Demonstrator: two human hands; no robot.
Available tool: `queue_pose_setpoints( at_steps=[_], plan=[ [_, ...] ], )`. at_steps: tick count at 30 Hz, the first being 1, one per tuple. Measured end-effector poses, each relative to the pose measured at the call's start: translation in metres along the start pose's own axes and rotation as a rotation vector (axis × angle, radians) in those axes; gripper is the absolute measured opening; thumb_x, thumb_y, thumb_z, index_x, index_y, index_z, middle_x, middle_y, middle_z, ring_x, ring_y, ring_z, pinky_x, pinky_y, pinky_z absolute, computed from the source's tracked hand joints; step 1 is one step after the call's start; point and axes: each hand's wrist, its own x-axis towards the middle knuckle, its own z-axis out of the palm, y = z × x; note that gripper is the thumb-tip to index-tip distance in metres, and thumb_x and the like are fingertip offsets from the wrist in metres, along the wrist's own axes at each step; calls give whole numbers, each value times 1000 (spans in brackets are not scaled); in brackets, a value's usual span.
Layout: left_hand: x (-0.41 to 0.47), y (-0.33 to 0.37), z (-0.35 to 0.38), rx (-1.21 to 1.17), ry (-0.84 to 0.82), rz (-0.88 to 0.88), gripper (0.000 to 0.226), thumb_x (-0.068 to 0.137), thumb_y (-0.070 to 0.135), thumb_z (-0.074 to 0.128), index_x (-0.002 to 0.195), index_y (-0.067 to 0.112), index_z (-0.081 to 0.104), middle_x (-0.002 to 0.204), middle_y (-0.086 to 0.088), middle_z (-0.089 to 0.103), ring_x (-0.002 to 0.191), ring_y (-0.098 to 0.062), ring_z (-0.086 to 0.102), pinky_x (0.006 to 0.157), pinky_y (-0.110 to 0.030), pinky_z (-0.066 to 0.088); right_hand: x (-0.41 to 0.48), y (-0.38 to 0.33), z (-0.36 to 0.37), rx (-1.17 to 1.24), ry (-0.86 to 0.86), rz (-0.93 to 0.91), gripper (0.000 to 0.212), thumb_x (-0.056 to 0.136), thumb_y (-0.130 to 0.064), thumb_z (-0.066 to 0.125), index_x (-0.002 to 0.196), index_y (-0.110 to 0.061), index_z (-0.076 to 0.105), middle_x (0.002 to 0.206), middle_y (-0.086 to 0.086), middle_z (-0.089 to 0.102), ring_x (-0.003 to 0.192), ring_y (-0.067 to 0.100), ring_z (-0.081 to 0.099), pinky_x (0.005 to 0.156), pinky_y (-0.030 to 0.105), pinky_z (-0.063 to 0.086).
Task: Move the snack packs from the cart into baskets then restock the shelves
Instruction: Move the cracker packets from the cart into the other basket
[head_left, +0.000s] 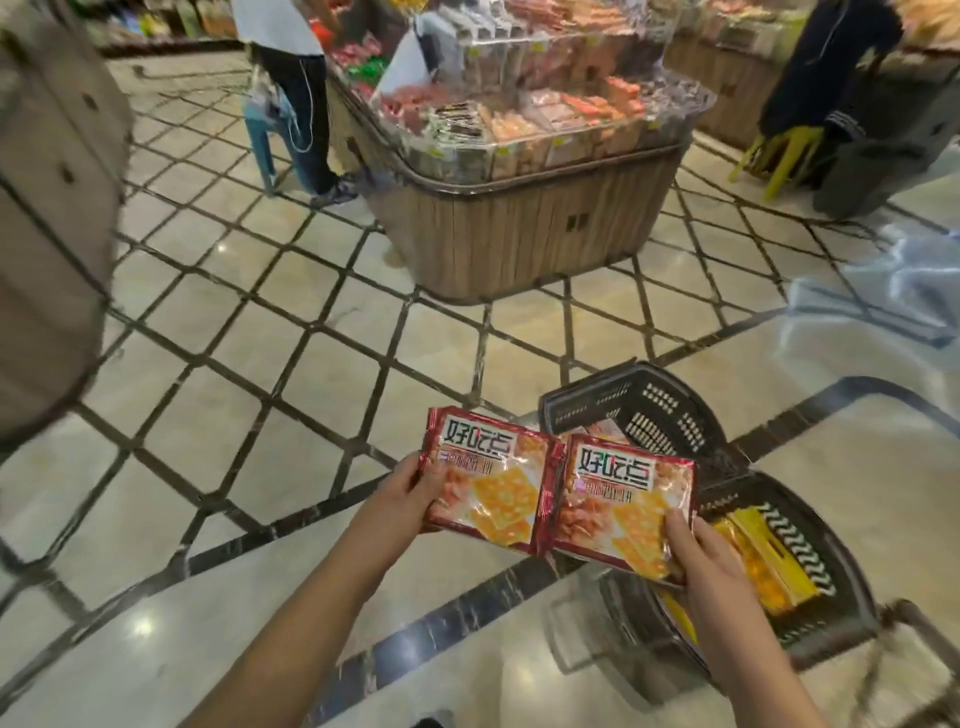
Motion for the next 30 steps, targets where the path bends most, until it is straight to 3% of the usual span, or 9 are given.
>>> queue_pose_setpoints(
  at_steps=[2, 6, 8, 11, 13, 15, 19, 25, 30],
  plan=[
    [20, 5, -14, -3, -10, -3, 28, 106, 44, 48, 128, 33, 60, 114, 6, 76, 99, -10, 75, 85, -27, 59, 12, -12, 18, 27, 22, 28, 37, 92, -58, 60, 117, -32, 61, 101, -8, 74, 103, 16, 66, 105, 44, 45],
    [69, 14, -21, 1, -14, -36, 29, 107, 40, 50, 131, 29, 62, 113, 5, 78, 101, -13, 75, 93, -37, 60, 42, -40, 43, 67, 40, 12, 44, 96, -52, 57, 136, -33, 52, 103, -17, 63, 105, 12, 60, 111, 43, 39],
    [98, 23, -17, 3, -33, -49, 28, 107, 38, 50, 130, 28, 63, 114, 5, 78, 103, -15, 75, 95, -41, 59, 67, -47, 45, 71, 73, 26, 37, 98, -49, 56, 132, -35, 48, 100, -19, 59, 96, 8, 58, 107, 39, 39],
    [149, 42, -6, 27, -59, -65, 24, 108, 35, 50, 126, 29, 64, 113, 4, 78, 102, -16, 75, 95, -40, 59, 119, -45, 43, 61, 23, 37, 61, 83, -76, 59, 131, -38, 56, 115, -17, 69, 109, 10, 62, 111, 42, 39],
    [186, 58, 7, 37, -77, -87, 24, 106, 39, 54, 126, 29, 64, 112, 3, 78, 104, -18, 75, 99, -45, 58, 153, -53, 42, 62, 38, 21, 67, 79, -77, 58, 135, -39, 55, 122, -12, 69, 114, 14, 64, 104, 43, 46],
    [226, 74, 23, 66, -99, -104, 33, 101, 46, 60, 127, 27, 62, 112, 2, 78, 105, -20, 75, 100, -49, 57, 185, -61, 38, 95, 57, 23, 57, 91, -62, 56, 138, -31, 48, 119, -5, 68, 106, 15, 66, 84, 32, 51],
    [296, 113, 59, 112, -187, -81, 23, 103, 34, 58, 124, 24, 62, 99, 7, 80, 88, -10, 77, 72, -23, 61, 230, -85, 24, 139, 109, 49, 39, 98, -50, 49, 131, -31, 39, 109, -9, 62, 92, 9, 61, 72, 27, 44],
    [379, 145, 119, 199, -338, -153, 24, 104, 35, 57, 125, 24, 63, 110, 0, 79, 99, -19, 76, 91, -40, 61, 279, -102, -4, 207, 313, 117, 33, 97, -55, 47, 125, -39, 39, 101, -14, 60, 87, 10, 62, 69, 30, 48],
    [455, 151, 171, 281, -474, -190, 26, 104, 34, 56, 125, 22, 65, 105, -1, 79, 86, -14, 77, 67, -24, 57, 313, -93, -21, 274, 520, 207, 55, 98, -55, 50, 146, -31, 39, 113, -5, 59, 95, 15, 62, 79, 33, 50]
  ],
)
